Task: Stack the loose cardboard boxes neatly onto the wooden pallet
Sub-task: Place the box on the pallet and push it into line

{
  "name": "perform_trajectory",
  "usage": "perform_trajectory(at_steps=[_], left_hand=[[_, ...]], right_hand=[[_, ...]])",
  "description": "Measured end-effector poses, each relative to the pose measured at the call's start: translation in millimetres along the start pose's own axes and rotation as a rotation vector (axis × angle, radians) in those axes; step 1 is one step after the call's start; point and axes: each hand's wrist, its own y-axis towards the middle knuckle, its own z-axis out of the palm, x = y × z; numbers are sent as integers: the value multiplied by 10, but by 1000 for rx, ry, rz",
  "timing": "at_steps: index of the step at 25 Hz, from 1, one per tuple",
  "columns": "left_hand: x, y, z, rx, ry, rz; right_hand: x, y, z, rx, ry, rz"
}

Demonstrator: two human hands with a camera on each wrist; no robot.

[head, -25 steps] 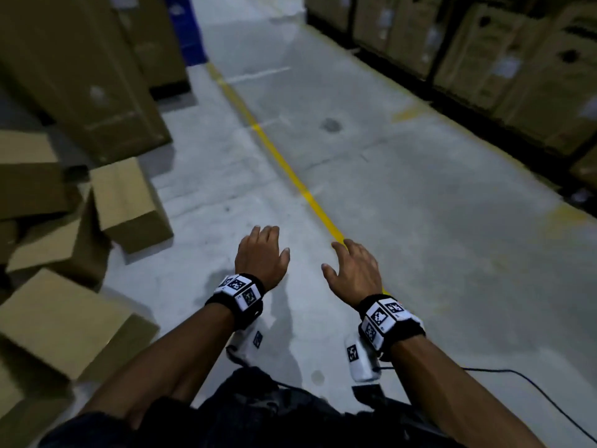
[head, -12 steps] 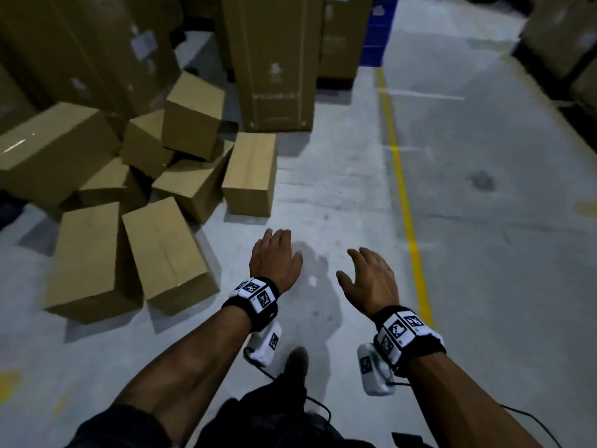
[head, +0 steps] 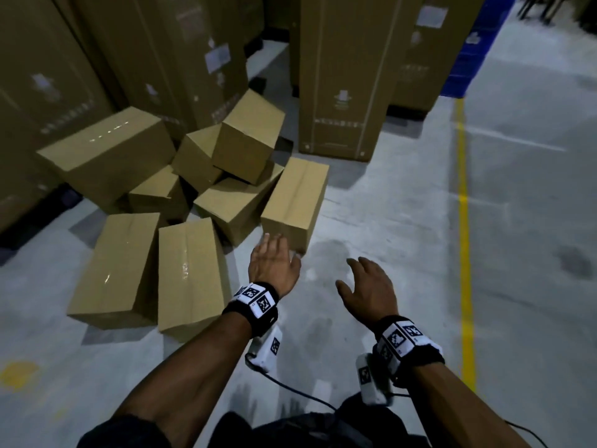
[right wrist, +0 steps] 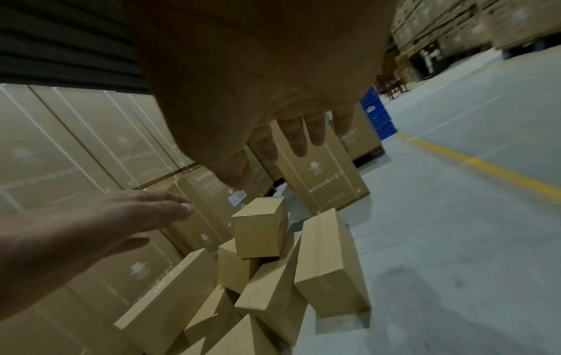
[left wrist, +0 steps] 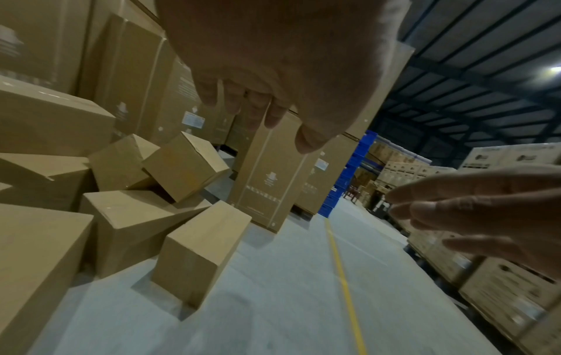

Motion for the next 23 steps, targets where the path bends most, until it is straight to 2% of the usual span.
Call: perform_trajectory(at_steps=[8,14,18,23], left_hand=[[-36,1528,-24,-59,12,-234],[-17,2588,-408,-129,-37,-458],[151,3113,-598,-159,-69,-550],[643,3931,-678,-132,-159,-624]], right_hand=[[-109,2076,-177,102,-1,-205],[75,3621,-563,192,5,-342],[306,4338,-662,207,20,-387],[723,5282,-558,294,22,-332]])
